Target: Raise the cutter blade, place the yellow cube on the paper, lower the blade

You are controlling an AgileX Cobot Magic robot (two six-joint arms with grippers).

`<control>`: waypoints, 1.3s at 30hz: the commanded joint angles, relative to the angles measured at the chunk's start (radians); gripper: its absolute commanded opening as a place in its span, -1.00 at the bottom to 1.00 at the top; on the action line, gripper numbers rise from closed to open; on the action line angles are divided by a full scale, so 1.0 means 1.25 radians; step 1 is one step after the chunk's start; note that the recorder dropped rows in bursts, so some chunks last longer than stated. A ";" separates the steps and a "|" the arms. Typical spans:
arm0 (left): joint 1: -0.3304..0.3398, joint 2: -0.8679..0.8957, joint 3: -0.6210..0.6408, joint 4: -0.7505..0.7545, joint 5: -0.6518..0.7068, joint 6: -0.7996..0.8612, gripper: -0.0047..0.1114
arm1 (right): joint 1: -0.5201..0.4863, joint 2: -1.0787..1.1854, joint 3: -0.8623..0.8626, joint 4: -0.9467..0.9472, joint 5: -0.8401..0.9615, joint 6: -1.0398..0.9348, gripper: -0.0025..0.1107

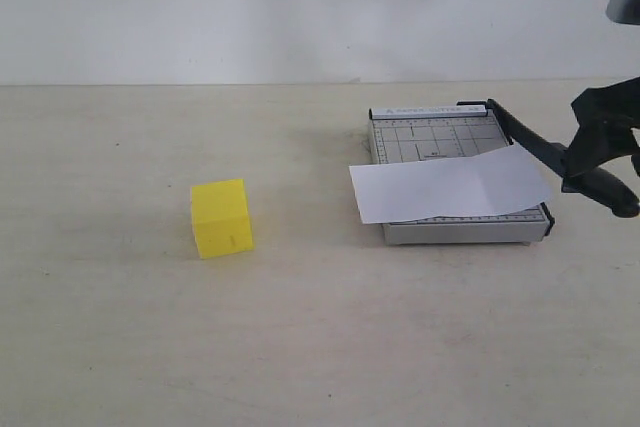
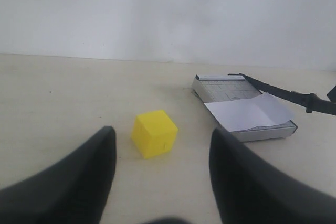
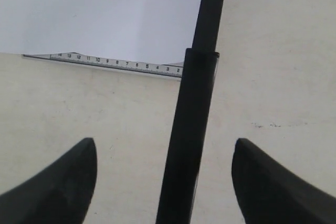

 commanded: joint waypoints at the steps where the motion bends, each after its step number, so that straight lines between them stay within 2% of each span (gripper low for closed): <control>1: -0.007 0.000 -0.006 0.004 0.002 0.006 -0.03 | 0.000 0.020 -0.006 0.000 -0.015 -0.011 0.26; 33: -0.007 0.000 -0.006 0.015 0.002 0.009 -0.03 | 0.000 0.117 -0.006 0.014 -0.062 -0.045 0.26; 39: -0.007 0.000 -0.006 0.017 0.002 0.009 -0.03 | 0.000 0.144 -0.006 0.014 -0.060 -0.045 0.12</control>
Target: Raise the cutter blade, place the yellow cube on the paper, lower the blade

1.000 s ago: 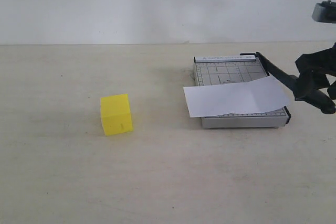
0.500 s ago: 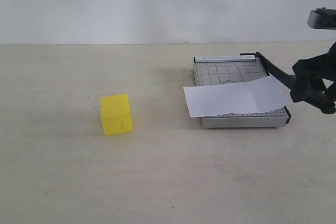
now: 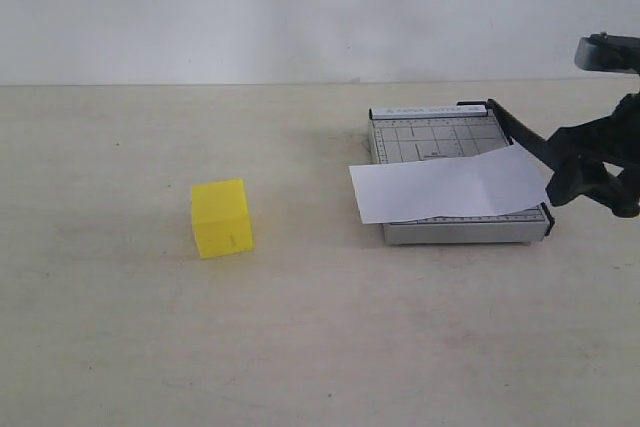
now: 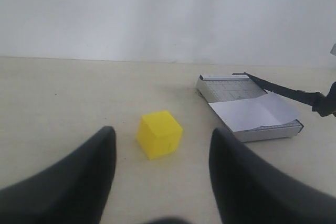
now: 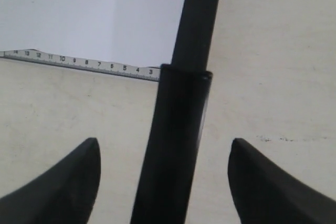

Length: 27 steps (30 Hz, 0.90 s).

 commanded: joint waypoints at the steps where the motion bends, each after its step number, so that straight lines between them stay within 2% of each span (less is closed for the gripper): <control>1: -0.007 0.000 -0.006 0.004 0.002 0.004 -0.03 | 0.000 0.016 -0.004 0.005 -0.003 -0.009 0.08; 4: -0.007 0.000 -0.006 0.011 0.002 0.004 -0.03 | 0.000 0.016 -0.004 0.005 -0.003 -0.009 -0.20; 9: -0.007 0.000 -0.006 0.013 0.002 0.004 -0.03 | 0.000 0.016 -0.004 0.005 0.018 -0.009 -0.96; 18: -0.007 0.000 -0.006 0.027 -0.003 0.004 -0.03 | 0.000 0.016 -0.009 0.005 0.039 -0.009 -0.96; 27: -0.007 0.000 -0.006 0.027 -0.004 0.004 -0.03 | 0.000 -0.007 -0.072 0.008 0.064 -0.009 -0.96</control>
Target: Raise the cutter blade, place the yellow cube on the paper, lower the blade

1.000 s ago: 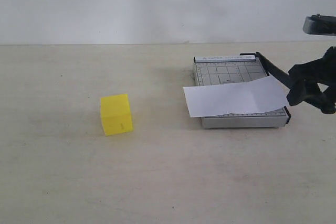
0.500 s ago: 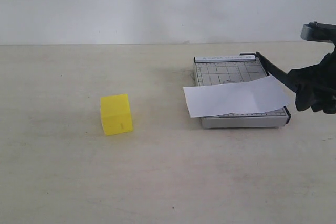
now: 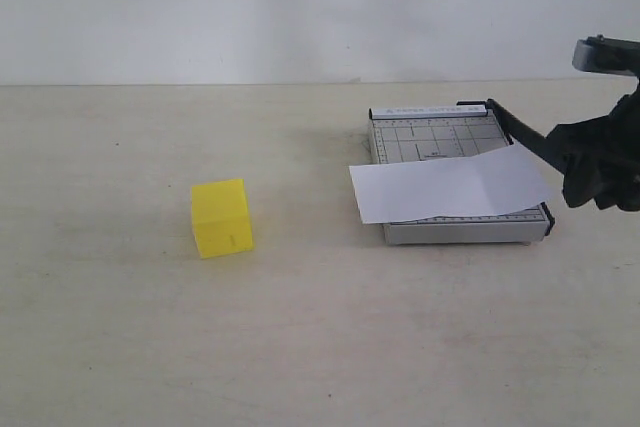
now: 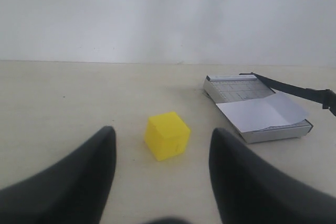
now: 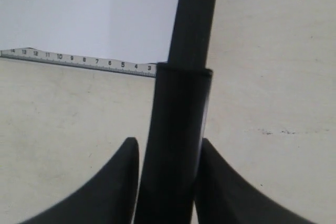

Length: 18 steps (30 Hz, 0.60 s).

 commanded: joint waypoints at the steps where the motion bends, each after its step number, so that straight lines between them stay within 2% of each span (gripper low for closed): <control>1: -0.007 0.000 -0.006 0.003 -0.004 0.003 -0.03 | 0.000 -0.034 -0.041 0.012 0.017 -0.031 -0.96; 18: -0.007 0.000 -0.006 0.003 -0.004 0.003 -0.03 | 0.000 -0.052 -0.131 0.021 0.042 -0.031 -0.96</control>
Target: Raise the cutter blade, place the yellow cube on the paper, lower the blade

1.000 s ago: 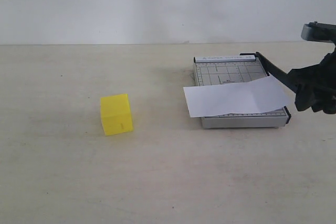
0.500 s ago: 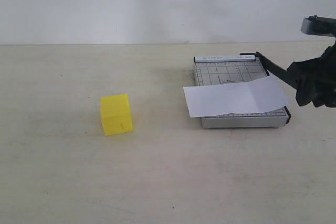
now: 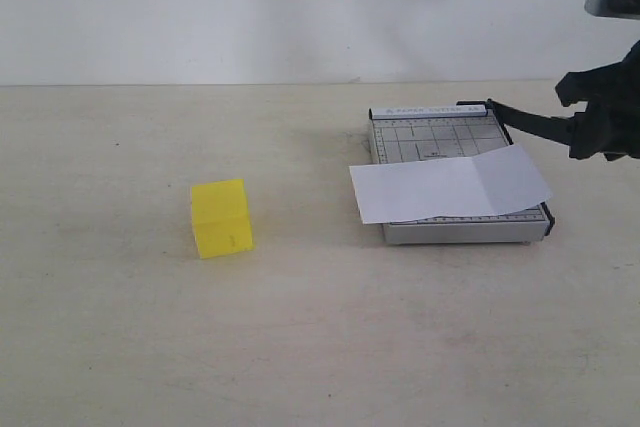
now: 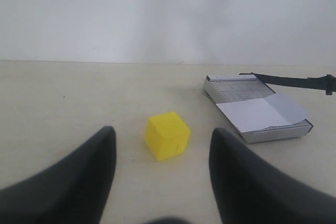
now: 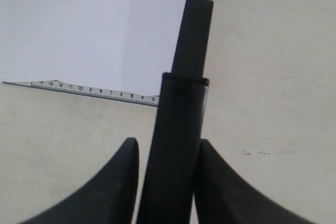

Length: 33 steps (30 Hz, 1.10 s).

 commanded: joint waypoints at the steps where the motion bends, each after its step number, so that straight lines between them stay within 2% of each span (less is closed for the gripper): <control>1: -0.007 0.000 -0.006 0.003 -0.004 0.003 -0.03 | 0.000 -0.027 -0.038 0.038 -0.010 -0.051 -0.96; 4: -0.007 0.000 -0.006 0.003 -0.004 0.003 -0.03 | 0.000 -0.027 -0.039 0.046 -0.007 -0.052 -0.92; 6: -0.007 0.000 -0.006 0.003 -0.004 0.003 -0.03 | 0.000 -0.027 -0.039 0.050 0.002 -0.066 -0.75; 11: -0.007 0.000 -0.006 0.003 -0.004 0.003 -0.03 | 0.000 -0.027 -0.039 0.069 0.023 -0.089 0.17; 12: -0.007 0.000 -0.006 0.003 -0.004 0.003 -0.03 | 0.000 -0.026 -0.039 0.069 0.025 -0.083 0.24; 21: -0.007 0.000 -0.006 0.003 -0.004 0.003 -0.03 | 0.000 -0.026 -0.039 0.061 0.065 -0.085 0.21; 26: -0.007 0.000 -0.006 0.003 -0.001 0.003 -0.03 | 0.000 -0.029 -0.039 -0.042 0.094 -0.041 0.21; 33: -0.007 0.000 -0.006 0.003 -0.001 0.003 -0.03 | 0.000 -0.091 -0.037 -0.052 0.027 -0.036 0.21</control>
